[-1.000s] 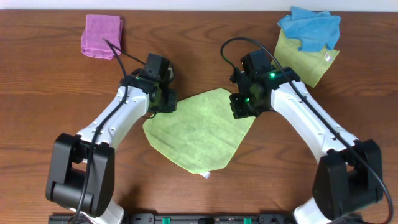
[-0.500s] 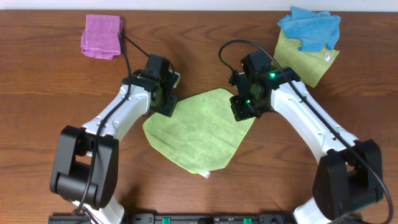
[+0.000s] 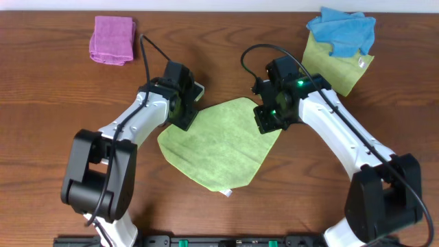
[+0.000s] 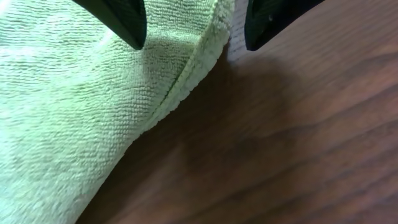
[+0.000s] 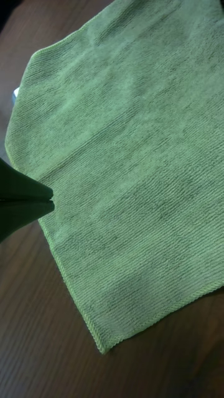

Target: Fold the cloth

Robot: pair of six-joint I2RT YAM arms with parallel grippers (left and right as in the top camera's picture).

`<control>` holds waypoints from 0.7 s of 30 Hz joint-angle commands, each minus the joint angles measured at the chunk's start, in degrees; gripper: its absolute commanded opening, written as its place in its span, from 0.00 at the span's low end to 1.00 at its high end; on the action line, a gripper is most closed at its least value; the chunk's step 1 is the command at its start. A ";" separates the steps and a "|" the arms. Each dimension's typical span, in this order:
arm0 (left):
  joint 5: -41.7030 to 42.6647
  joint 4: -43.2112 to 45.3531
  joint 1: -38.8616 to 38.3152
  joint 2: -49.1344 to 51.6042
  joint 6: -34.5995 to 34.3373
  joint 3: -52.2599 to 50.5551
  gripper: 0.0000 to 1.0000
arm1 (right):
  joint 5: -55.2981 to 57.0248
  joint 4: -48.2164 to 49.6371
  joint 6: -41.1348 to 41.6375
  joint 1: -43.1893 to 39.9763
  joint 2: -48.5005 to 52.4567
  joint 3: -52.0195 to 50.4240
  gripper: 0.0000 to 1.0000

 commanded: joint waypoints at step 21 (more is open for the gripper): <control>7.34 -0.15 3.19 1.09 1.66 -0.07 0.43 | -0.87 0.42 -1.05 0.42 -0.72 0.13 0.01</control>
